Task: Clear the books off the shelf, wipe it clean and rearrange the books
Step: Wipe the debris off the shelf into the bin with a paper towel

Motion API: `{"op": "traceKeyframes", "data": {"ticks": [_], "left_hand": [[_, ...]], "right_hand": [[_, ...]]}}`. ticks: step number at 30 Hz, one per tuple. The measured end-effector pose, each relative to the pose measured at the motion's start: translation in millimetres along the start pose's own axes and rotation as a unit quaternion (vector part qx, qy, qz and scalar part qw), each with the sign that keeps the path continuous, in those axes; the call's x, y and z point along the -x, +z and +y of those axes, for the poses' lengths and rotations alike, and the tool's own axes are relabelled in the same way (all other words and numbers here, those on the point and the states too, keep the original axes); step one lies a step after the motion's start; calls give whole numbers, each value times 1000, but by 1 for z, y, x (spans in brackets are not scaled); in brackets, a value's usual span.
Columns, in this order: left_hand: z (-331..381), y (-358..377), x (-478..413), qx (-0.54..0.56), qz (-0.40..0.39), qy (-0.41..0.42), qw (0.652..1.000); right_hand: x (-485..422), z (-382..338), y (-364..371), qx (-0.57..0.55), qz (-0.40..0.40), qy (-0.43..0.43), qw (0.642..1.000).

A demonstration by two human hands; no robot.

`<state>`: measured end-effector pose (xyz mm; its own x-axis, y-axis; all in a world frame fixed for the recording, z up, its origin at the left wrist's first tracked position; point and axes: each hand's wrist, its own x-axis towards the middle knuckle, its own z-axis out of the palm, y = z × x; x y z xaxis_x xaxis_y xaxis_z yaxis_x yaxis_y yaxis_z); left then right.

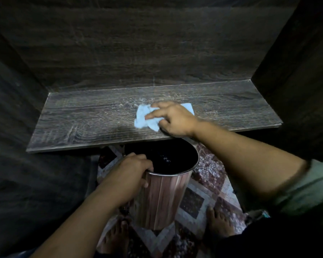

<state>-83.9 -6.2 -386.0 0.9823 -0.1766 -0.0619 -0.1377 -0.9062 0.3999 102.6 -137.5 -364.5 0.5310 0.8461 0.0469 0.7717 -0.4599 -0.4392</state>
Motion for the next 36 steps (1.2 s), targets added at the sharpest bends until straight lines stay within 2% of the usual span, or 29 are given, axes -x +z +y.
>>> {"op": "traceKeyframes", "data": {"ticks": [2, 4, 6, 8, 9, 11, 13, 14, 16, 19, 21, 22, 24, 26, 27, 29, 30, 31, 34, 36], "left_hand": [[4, -1, -1, -5, -18, -3, 1000], [9, 0, -2, -2, -20, -3, 1000], [16, 2, -5, -1, -19, -3, 1000], [24, 5, -11, 6, -18, 4, 1000], [28, 7, -14, 8, -18, 8, 1000], [36, 10, -21, 4, -26, 15, 1000], [42, 12, -27, 1, -33, 22, 999], [44, 13, -29, 1, -34, 23, 999], [45, 14, -32, 6, -29, 22, 999], [41, 14, -33, 18, -5, 29, 999], [38, 15, -32, 15, 4, 34, 999], [37, 15, -31, 14, 4, 37, 999], [35, 15, -28, 16, 6, 42, 999], [33, 14, -23, 21, 5, 35, 999], [32, 13, -21, 21, 3, 31, 999], [31, 11, -18, 19, -4, 25, 999], [31, 10, -17, 18, -10, 22, 1000], [30, 10, -15, 17, -16, 17, 1000], [31, 8, -9, 16, -28, 13, 999], [31, 7, -5, 17, -28, 10, 999]], "right_hand": [[31, -5, -7, -39, -30, -10, 999], [60, 1, -26, -107, -18, 36, 993], [83, 22, -48, -136, 95, 105, 980], [98, 56, -69, -73, 212, 176, 959], [105, 74, -77, -33, 227, 228, 946], [115, 104, -79, 40, 171, 368, 913], [118, 116, -64, 99, 128, 428, 889], [114, 113, -53, 124, 128, 417, 892], [98, 89, -34, 122, 114, 342, 925], [81, 32, -15, 39, 50, 168, 984], [88, 15, -17, -50, 7, 82, 995], [91, 16, -25, -89, 21, 74, 993], [92, 32, -47, -120, 120, 115, 979], [91, 63, -62, -68, 201, 173, 962], [92, 73, -63, -42, 196, 211, 957], [90, 80, -53, 5, 123, 283, 951], [88, 76, -42, 35, 91, 293, 951], [86, 65, -33, 51, 73, 272, 958], [81, 20, -20, -4, 3, 131, 991], [87, -4, -33, -44, -64, 111, 991]]}}
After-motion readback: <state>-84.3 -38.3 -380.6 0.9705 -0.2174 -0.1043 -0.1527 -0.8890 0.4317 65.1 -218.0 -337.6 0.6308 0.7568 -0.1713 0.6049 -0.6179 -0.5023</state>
